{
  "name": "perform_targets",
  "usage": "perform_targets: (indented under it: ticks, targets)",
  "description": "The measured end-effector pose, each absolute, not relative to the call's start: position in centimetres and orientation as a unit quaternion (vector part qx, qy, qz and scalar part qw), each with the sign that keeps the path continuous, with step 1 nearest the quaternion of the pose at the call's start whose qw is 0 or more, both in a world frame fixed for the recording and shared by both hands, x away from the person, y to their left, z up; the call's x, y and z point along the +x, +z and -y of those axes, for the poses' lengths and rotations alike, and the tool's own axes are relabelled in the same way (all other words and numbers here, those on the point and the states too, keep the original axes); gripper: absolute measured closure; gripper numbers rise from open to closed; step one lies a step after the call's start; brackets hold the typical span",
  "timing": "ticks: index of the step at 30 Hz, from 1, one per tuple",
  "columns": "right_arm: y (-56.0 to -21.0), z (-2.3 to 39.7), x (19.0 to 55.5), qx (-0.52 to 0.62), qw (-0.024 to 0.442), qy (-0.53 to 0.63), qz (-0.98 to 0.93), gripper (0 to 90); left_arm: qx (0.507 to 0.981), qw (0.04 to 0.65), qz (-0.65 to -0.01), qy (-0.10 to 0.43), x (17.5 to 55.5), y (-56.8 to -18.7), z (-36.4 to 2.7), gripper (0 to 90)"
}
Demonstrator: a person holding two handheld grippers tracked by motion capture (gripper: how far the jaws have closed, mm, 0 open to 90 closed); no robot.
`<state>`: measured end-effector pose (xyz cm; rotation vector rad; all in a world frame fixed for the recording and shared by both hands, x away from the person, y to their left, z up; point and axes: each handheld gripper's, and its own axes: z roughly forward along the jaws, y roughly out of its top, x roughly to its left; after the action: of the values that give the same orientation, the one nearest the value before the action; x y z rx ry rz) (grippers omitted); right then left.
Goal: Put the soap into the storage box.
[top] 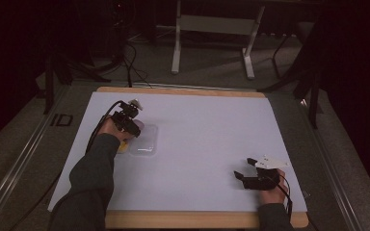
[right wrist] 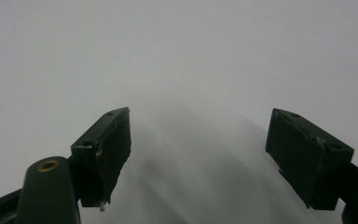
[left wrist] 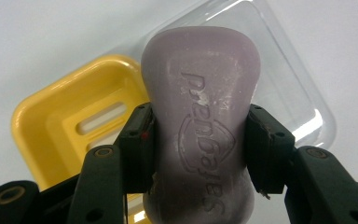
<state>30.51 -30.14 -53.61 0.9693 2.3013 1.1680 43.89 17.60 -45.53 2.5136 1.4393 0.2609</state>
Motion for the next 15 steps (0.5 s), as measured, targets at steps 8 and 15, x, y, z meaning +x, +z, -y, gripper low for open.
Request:
perform_targets:
  ticks: [8,15]
  targets:
    - [-53.6,30.1,30.5,0.345,0.192,0.416,-0.819,21.8,0.851,0.116,-0.505,0.092,43.8,-45.5,-18.8,50.1]
    - [-53.6,30.1,30.5,0.345,0.192,0.416,-0.819,21.8,0.841,0.115,-0.521,0.095,43.8,-45.7,-20.0,50.1]
